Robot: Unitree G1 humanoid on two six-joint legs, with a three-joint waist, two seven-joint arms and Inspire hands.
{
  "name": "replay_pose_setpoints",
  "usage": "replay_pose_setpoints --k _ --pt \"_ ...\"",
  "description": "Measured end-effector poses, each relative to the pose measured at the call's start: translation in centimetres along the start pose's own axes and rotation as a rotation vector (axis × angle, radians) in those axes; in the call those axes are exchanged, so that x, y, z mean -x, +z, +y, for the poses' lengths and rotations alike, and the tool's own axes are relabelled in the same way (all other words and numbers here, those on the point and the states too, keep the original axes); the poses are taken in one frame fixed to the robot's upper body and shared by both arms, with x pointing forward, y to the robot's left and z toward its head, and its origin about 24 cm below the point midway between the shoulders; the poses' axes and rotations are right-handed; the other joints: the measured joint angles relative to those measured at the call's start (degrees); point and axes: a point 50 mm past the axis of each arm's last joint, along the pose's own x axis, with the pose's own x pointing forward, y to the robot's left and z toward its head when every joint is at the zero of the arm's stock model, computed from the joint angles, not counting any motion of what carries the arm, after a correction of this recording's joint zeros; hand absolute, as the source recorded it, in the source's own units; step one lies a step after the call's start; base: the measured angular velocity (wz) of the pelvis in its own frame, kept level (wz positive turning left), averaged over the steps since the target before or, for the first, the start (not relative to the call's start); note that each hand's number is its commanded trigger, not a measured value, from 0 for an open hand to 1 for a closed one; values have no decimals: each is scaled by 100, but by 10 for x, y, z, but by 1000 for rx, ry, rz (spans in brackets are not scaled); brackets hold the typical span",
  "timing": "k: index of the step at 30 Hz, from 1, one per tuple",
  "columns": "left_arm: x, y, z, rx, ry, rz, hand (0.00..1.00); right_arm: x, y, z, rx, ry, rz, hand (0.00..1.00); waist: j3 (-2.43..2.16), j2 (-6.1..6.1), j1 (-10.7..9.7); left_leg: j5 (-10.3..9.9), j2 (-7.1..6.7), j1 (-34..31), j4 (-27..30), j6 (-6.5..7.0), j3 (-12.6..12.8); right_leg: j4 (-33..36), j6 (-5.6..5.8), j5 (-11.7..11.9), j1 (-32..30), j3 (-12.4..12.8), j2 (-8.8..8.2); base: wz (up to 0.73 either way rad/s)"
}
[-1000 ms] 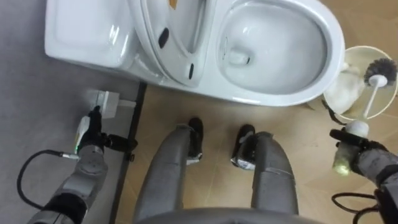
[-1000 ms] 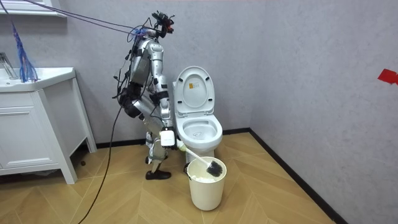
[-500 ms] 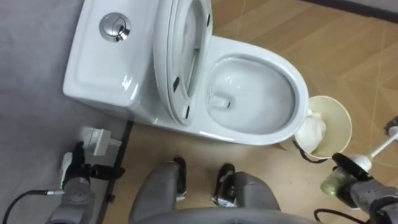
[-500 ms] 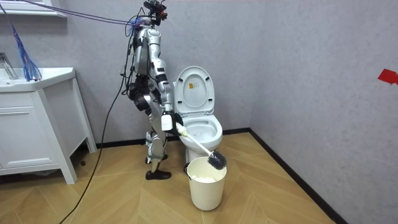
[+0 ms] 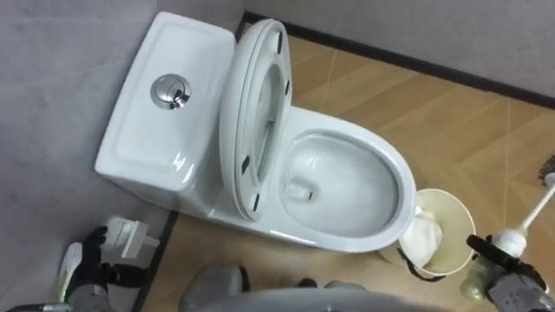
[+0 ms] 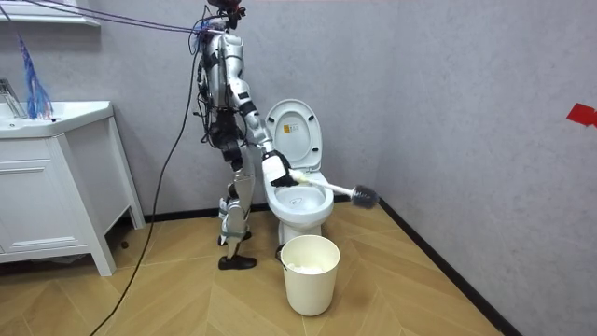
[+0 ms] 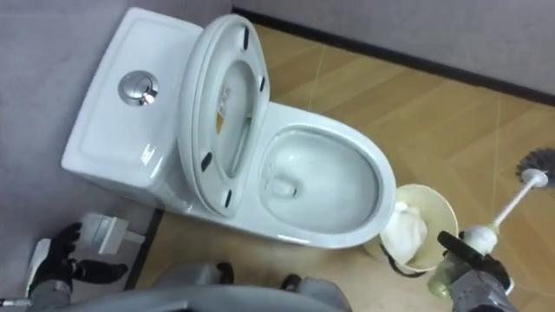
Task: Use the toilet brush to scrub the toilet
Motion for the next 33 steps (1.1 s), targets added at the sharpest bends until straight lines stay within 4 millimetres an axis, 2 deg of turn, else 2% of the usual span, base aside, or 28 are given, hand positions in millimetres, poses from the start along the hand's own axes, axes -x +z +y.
replay_pose_setpoints --k 3,6,8,11,16,20,28,33 --pt "3 8 -1 -16 19 -55 0 1 -2 6 83 20 -25 100 -4 30 69 16 -48 224 -101 -26 -133 -127 2 -1 290 -111 2 20" --pt "4 31 2 -62 64 -179 0 3 -5 13 134 44 -40 100 -9 26 202 37 -68 329 -126 -55 -248 -133 4 -4 417 -138 15 17" --pt "9 57 3 -81 98 -316 0 4 -5 19 181 73 -74 100 -10 37 334 46 -75 336 -122 -70 -285 -200 3 -3 484 -212 28 8" --pt "16 85 10 -92 157 -469 0 6 -11 25 203 105 -75 100 -18 20 400 65 -108 333 -108 -99 -428 -230 1 -4 575 -342 45 23" --pt "29 117 20 -90 249 -657 0 8 -17 34 325 183 -89 100 -15 -22 413 106 -139 343 -121 -147 -573 -332 -27 -13 643 -356 77 13" --pt "34 129 22 -162 299 -754 0 9 -26 36 454 242 -82 100 -13 -35 437 109 -137 341 -113 -153 -592 -327 -39 -22 643 -353 83 4" --pt "40 147 25 -244 339 -879 0 12 -27 45 542 349 -88 100 8 -71 398 109 -145 331 -106 -152 -594 -323 -40 -22 635 -349 76 0" --pt "44 153 23 -335 327 -945 0 12 -30 44 610 388 -88 100 -5 -35 325 108 -154 327 -107 -151 -606 -317 -39 -22 641 -364 66 1"
